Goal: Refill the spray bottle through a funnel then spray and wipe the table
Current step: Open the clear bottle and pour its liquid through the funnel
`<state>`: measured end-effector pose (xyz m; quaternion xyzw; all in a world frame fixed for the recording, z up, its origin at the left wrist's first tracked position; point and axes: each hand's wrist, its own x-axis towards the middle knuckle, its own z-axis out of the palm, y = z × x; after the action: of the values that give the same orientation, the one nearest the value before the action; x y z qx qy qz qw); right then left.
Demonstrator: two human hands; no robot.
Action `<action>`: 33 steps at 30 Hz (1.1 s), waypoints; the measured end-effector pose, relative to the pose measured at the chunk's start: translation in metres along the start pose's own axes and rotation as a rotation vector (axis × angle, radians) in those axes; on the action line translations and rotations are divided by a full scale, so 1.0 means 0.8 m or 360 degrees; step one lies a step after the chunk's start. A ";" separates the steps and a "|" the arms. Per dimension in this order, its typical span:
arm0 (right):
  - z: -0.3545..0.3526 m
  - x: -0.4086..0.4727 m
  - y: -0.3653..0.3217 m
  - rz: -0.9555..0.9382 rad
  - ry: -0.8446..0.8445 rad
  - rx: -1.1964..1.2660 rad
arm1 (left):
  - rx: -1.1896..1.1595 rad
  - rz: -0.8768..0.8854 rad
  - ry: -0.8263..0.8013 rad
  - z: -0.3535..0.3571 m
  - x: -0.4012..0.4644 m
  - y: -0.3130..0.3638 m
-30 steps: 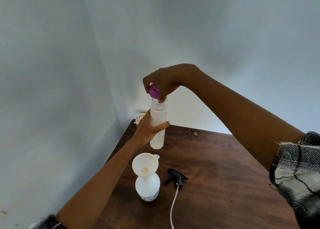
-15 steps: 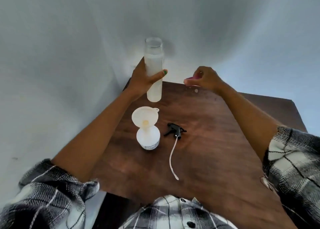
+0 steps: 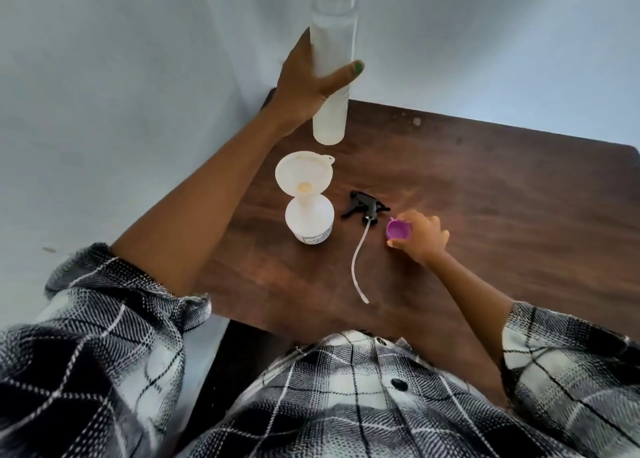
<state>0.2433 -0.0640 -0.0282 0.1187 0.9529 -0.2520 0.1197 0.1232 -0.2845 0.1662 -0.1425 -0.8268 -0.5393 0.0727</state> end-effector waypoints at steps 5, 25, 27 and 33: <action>-0.003 0.001 -0.003 0.0009 -0.0034 -0.0104 | 0.0016 -0.0022 0.0009 0.001 -0.001 -0.003; -0.158 0.059 -0.235 -0.0931 0.0256 0.1164 | -0.0240 -0.0132 -0.0094 0.017 0.006 0.019; -0.164 0.056 -0.249 -0.0876 0.0191 0.1414 | -0.0265 -0.0137 -0.0115 0.014 0.008 0.027; -0.166 0.049 -0.263 -0.0839 0.0396 0.1352 | -0.0177 -0.0072 -0.0195 0.008 0.009 0.043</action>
<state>0.1235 -0.1673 0.1676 -0.0582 0.7710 -0.6225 -0.1210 0.1277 -0.2646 0.1957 -0.1604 -0.8014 -0.5762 0.0018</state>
